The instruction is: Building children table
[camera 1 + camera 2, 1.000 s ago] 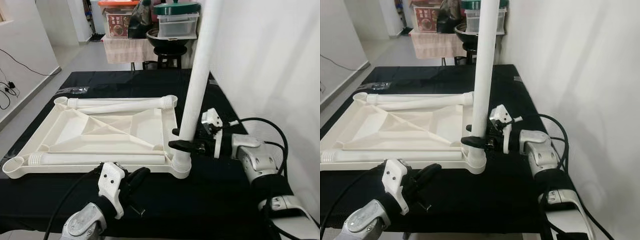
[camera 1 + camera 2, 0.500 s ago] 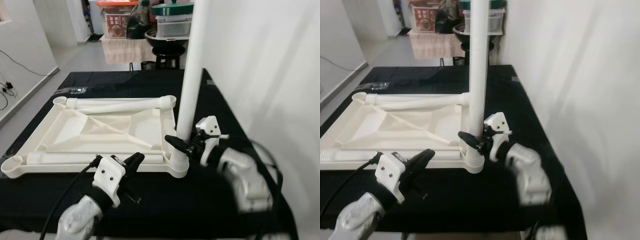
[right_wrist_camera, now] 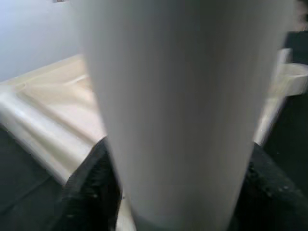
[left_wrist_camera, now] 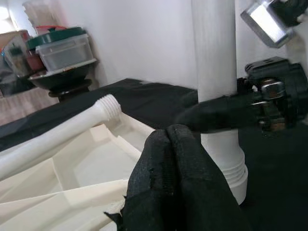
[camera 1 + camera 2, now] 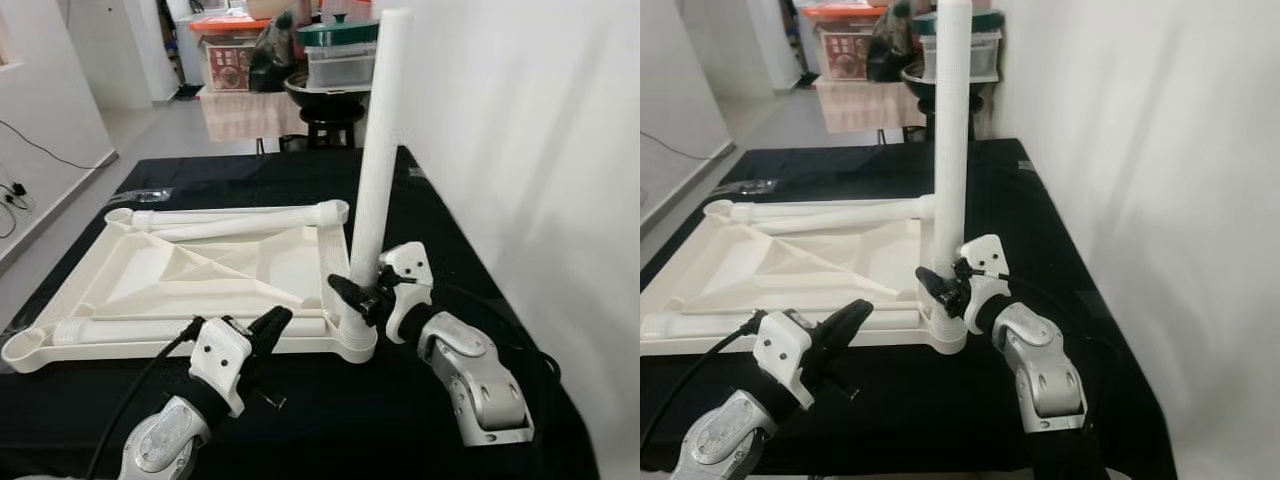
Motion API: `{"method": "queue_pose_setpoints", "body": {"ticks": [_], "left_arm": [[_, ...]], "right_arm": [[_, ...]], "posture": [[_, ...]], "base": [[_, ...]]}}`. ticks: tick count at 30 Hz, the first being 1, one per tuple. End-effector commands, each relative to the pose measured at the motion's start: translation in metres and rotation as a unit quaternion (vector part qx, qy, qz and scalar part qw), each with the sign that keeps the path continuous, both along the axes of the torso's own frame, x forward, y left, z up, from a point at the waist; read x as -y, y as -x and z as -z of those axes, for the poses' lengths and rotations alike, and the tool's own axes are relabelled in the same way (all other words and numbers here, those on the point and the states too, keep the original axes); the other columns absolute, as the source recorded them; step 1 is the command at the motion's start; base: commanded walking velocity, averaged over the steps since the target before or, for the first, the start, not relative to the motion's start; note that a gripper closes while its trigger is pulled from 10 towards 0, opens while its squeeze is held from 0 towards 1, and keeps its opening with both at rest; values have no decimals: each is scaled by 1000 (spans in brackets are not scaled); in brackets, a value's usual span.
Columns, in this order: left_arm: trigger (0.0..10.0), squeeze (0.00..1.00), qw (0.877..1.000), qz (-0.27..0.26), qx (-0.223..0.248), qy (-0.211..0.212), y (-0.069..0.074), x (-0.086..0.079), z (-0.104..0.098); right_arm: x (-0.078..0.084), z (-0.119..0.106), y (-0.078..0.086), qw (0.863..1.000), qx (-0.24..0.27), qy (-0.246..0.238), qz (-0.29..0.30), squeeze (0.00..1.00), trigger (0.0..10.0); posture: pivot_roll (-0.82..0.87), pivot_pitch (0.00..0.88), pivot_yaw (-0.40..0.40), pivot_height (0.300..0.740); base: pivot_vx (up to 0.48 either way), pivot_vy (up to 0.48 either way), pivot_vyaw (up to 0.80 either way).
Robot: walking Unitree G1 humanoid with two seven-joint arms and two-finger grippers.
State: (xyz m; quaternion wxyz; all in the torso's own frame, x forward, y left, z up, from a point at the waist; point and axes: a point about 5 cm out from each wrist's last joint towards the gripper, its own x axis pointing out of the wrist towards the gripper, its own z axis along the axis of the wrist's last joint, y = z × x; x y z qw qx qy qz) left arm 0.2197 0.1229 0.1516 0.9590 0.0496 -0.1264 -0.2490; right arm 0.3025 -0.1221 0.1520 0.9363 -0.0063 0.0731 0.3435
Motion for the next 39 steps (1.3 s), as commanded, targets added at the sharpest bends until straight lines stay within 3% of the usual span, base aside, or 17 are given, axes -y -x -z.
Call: {"method": "queue_pose_setpoints", "body": {"ticks": [1,2,4,6,8,13,14,15,16,27,30,32,33,34,35,36,39], "left_arm": [[10000,0,1000,-1,-2,3,-2,-1,2],[10000,0,1000,0,-1,4,-2,-1,2],[10000,0,1000,1,0,6,-3,0,2],[10000,0,1000,1,0,6,-3,0,2],[10000,0,1000,1,2,7,-3,1,2],[10000,0,1000,0,4,10,-3,1,2],[10000,0,1000,0,4,11,-3,2,2],[10000,0,1000,0,4,11,-3,2,2],[10000,0,1000,0,4,12,-3,2,2],[10000,0,1000,5,3,20,-3,4,1],[10000,0,1000,5,3,23,-3,4,1],[10000,0,1000,6,3,24,-2,3,0],[10000,0,1000,6,3,25,-2,2,0],[10000,0,1000,7,3,25,-2,2,-1],[10000,0,1000,8,2,25,-2,1,-1],[10000,0,1000,10,2,25,-2,0,-2],[10000,0,1000,14,-1,25,-2,-2,-2]], "right_arm": [[-7,-12,-1,998,23,-12,-52,1000,10000],[-4,-18,-3,994,39,-6,-107,1000,10000],[8,-28,-9,980,53,13,-189,0,10000],[8,-28,-9,980,53,13,-189,0,10000],[17,-34,-15,969,46,17,-242,0,10000],[24,-34,-22,957,26,30,-289,0,10000],[26,-34,-23,953,16,30,-301,0,5529],[26,-34,-23,953,16,30,-301,0,5529],[29,-33,-24,950,7,27,-310,0,0],[38,-20,-24,948,-12,43,-315,0,0],[39,-9,-20,957,-13,61,-284,0,0],[38,7,-16,970,-18,96,-223,0,0],[32,16,-17,987,-33,98,-122,0,0],[30,21,-17,993,-45,100,-50,0,0],[27,20,-16,994,-43,67,78,0,0],[20,23,-4,989,-60,43,131,0,0],[5,22,12,989,-54,42,129,0,0]], "posture": [[-107,0,35,740],[-107,0,32,740],[-98,0,25,740],[-98,0,25,740],[-92,0,20,740],[-80,0,18,740],[-80,0,18,740],[-80,0,18,740],[-73,0,14,740],[-77,0,17,740],[-79,0,17,740],[-76,6,9,740],[-75,12,4,740],[-75,12,4,740],[-75,28,3,740],[-77,32,7,740],[-98,28,29,740]], "base": [[0,0,0],[0,0,0],[0,0,0],[0,0,0],[0,0,0],[0,0,0],[0,0,0],[0,0,0],[0,0,0],[0,0,0],[0,0,0],[0,0,0],[0,0,0],[0,0,0],[0,0,0],[0,0,0],[0,0,0]]}}
